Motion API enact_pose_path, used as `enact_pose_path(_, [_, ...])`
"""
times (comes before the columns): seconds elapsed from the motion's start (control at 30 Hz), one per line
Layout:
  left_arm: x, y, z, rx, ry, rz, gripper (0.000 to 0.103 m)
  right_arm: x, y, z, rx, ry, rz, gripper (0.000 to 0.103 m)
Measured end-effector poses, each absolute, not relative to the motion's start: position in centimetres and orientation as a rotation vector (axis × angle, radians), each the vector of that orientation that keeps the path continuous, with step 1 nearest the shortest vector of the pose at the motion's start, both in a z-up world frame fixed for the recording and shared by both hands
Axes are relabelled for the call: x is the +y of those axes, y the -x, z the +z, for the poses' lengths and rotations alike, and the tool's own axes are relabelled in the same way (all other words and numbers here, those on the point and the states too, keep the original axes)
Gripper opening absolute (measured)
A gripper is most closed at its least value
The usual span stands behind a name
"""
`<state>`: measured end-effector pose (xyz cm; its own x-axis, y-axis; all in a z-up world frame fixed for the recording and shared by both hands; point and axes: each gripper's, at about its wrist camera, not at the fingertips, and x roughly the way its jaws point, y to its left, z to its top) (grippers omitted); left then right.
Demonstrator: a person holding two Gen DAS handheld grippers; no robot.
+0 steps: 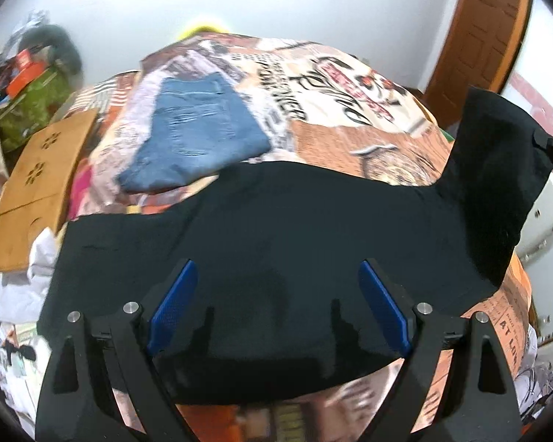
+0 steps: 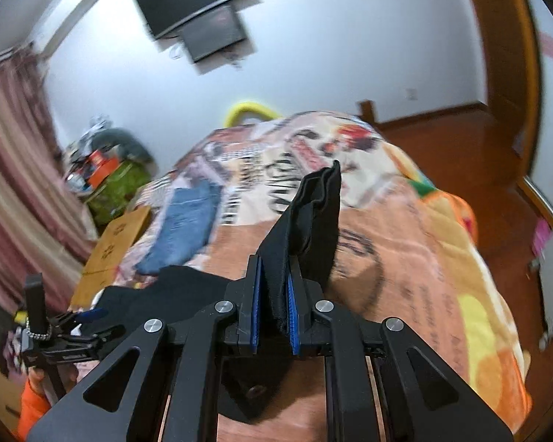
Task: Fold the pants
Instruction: 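Pinch the trousers' leg edge with the right gripper and fold it over the other leg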
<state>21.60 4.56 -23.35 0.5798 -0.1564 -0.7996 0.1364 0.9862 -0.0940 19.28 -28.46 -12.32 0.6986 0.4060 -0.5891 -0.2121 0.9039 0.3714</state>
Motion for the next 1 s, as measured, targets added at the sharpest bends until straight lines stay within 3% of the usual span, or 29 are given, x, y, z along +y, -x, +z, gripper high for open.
enact_pose_path(0.2, [8.9,-20.0,-23.3,0.922,0.099,-0.103,0.089,-21.4,-20.8,-13.6,0.77,-0.225,0.495,0.011])
enact_pose_path(0.57, [13.2,-18.4,-25.1,0.963,0.19,-0.015,0.089,-11.6,-21.3,-21.6,1.015,-0.134,0.674,0.012])
enact_pose_path(0.67, [13.1,-18.7,-25.7,0.985,0.198,-0.015,0.089,-10.7,-21.4,-22.3,1.049,-0.127,0.668,0.021])
enact_pose_path(0.73, [12.7,-18.8,-25.9,0.992,0.194,-0.015,0.089,-10.3,-21.2,-22.2,1.07,-0.1,0.658,0.033])
enact_pose_path(0.77, [12.4,-18.9,-25.9,0.995,0.189,-0.019,0.089,-10.1,-21.2,-22.3,1.082,-0.091,0.659,0.046])
enact_pose_path(0.8, [12.2,-19.1,-25.8,0.995,0.185,-0.024,0.089,-10.2,-21.1,-22.2,1.092,-0.088,0.66,0.051])
enact_pose_path(1.0, [10.1,-20.3,-24.4,0.976,0.14,-0.064,0.089,-11.4,-20.4,-20.6,1.065,-0.084,0.681,0.051])
